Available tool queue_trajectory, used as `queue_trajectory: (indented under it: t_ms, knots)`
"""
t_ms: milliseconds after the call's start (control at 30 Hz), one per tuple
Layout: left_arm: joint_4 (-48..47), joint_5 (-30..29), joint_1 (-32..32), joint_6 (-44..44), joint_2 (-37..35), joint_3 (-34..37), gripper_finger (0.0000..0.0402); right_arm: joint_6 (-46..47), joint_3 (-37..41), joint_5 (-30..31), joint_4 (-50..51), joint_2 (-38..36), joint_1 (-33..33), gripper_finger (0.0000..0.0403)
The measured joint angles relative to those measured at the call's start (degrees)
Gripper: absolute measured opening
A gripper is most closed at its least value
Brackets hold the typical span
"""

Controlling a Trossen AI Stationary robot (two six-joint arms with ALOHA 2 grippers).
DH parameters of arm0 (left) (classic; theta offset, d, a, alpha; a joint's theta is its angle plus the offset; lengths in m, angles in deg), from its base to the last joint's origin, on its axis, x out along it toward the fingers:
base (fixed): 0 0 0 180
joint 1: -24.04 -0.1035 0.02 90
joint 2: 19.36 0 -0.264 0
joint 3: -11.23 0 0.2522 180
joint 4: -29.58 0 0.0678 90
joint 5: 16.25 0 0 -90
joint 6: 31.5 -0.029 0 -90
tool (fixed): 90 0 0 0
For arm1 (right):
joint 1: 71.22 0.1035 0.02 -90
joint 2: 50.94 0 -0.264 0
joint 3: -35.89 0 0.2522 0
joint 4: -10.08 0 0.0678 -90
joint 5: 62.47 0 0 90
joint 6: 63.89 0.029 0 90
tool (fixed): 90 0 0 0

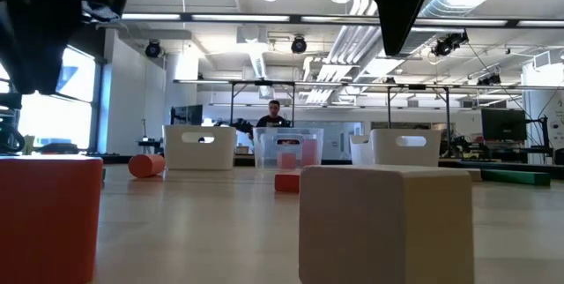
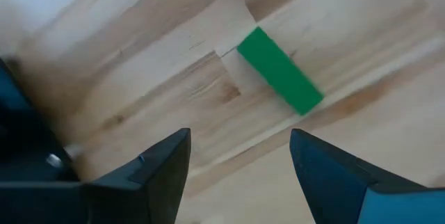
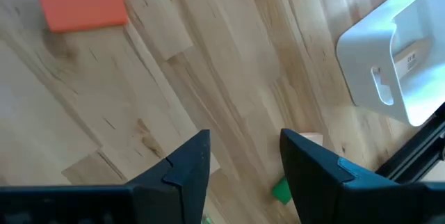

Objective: Sort & place blocks by color
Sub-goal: Put the green block into the left white bin

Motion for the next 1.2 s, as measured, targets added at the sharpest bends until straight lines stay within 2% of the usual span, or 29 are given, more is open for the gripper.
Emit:
queue_trajectory:
  t_ms: [267, 433, 700, 1200]
  knots:
    - [5.93, 1.58, -1.42, 11.31, 0.0, 0.0, 0.0235, -0.02, 0.0, 0.07, -1.75, -0.02, 0.29, 0.016]
    - [10.22, -1.34, -1.42, 14.09, 0.0, 0.0, 0.0235, -0.28, 0.0, 0.29, -3.03, -0.02, 0.28, 0.016]
    - [11.45, -4.85, -1.42, 17.45, 1.27, -0.04, 0.0235, -0.31, 0.0, 0.39, -3.74, -0.02, 0.28, 0.016]
    - [13.43, -3.12, -4.27, 17.29, 10.89, -0.02, 0.0235, -0.03, 0.02, 0.06, -4.88, -0.02, 0.28, 0.016]
